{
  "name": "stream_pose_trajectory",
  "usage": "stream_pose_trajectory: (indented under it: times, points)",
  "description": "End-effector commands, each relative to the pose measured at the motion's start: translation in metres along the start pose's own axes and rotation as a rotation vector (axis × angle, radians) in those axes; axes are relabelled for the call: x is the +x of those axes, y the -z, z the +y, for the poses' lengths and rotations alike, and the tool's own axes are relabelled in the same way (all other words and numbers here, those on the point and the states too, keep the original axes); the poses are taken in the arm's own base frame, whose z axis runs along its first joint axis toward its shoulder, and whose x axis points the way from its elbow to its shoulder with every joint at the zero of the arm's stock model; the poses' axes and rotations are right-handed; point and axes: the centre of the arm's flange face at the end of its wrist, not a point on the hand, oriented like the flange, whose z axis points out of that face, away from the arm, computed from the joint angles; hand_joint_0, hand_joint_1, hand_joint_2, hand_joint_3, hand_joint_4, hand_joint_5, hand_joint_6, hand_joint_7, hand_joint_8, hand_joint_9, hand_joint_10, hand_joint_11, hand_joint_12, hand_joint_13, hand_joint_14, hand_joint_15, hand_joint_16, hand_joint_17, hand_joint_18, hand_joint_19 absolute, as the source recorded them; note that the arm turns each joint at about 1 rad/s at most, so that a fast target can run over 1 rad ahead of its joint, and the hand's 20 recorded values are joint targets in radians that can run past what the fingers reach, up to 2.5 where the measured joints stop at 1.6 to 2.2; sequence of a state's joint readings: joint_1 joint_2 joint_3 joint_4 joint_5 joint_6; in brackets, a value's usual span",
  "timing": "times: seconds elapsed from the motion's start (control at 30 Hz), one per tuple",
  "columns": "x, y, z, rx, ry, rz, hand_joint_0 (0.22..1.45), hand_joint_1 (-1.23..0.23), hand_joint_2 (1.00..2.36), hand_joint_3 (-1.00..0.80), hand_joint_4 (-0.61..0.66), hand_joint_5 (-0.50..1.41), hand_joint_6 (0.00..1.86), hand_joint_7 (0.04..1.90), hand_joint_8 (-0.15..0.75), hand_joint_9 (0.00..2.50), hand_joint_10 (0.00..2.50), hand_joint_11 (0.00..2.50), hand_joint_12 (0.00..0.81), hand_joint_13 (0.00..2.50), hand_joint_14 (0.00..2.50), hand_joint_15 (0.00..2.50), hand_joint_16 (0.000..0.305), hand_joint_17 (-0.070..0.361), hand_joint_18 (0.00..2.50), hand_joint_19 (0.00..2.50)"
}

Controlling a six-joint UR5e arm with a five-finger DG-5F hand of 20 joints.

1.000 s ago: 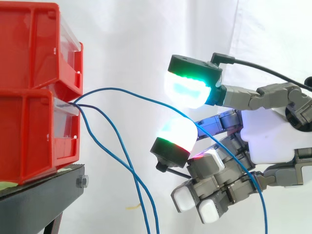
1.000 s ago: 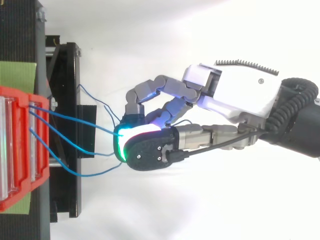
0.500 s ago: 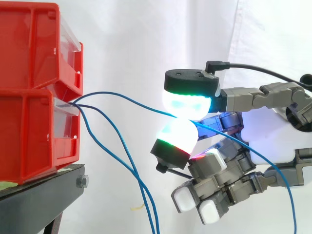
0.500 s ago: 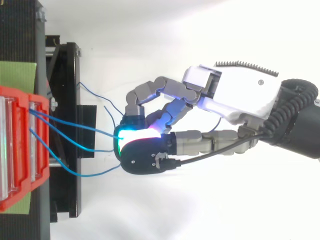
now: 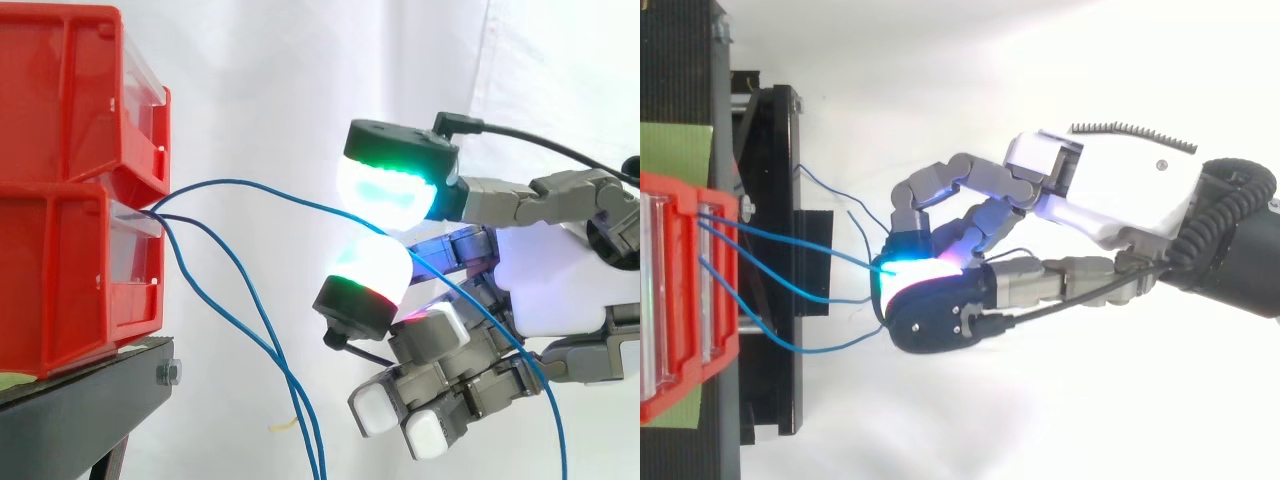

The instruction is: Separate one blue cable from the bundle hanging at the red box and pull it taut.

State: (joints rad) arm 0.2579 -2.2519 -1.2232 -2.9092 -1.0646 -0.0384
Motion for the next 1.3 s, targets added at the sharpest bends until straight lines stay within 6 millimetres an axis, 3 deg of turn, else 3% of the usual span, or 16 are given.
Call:
stream_pose_trajectory:
  times: [0.0, 0.3, 0.47, 0.77, 0.97, 1.27]
  points:
    - [0.001, 0.0, 0.0, 0.0, 0.0, 0.001, 0.59, -0.45, 1.01, -0.39, 0.16, -0.13, 0.87, 1.34, 0.352, 1.16, 0.02, 1.18, 0.389, 0.75, 0.02, 0.68, 0.049, 0.111, 0.61, 0.7]
    - [0.0, 0.0, 0.0, -0.001, -0.001, 0.0, 0.57, -0.44, 1.02, -0.25, 0.16, -0.11, 0.83, 1.27, 0.354, 1.18, 0.02, 1.15, 0.401, 0.74, 0.02, 0.69, 0.051, 0.115, 0.57, 0.74]
    - [0.001, 0.0, 0.0, 0.0, 0.0, 0.001, 0.58, -0.43, 1.01, -0.28, 0.17, -0.12, 0.82, 1.3, 0.356, 1.19, 0.02, 1.15, 0.405, 0.74, 0.02, 0.69, 0.051, 0.115, 0.57, 0.74]
    - [-0.005, -0.002, 0.0, -0.005, -0.02, -0.013, 0.53, -0.55, 1.01, -0.42, 0.2, -0.14, 0.84, 1.25, 0.371, 1.17, 0.02, 1.15, 0.418, 0.77, 0.02, 0.68, 0.054, 0.123, 0.63, 0.71]
    - [-0.009, -0.004, 0.0, -0.014, -0.018, -0.044, 0.5, -0.5, 1.0, -0.5, 0.19, -0.15, 0.83, 1.16, 0.381, 1.15, 0.02, 1.15, 0.432, 0.78, 0.02, 0.69, 0.057, 0.128, 0.65, 0.71]
    - [-0.01, -0.005, 0.001, -0.028, 0.005, -0.069, 0.5, -0.46, 1.0, -0.5, 0.21, -0.15, 0.82, 1.16, 0.385, 1.14, 0.02, 1.16, 0.433, 0.79, 0.02, 0.68, 0.058, 0.13, 0.66, 0.7]
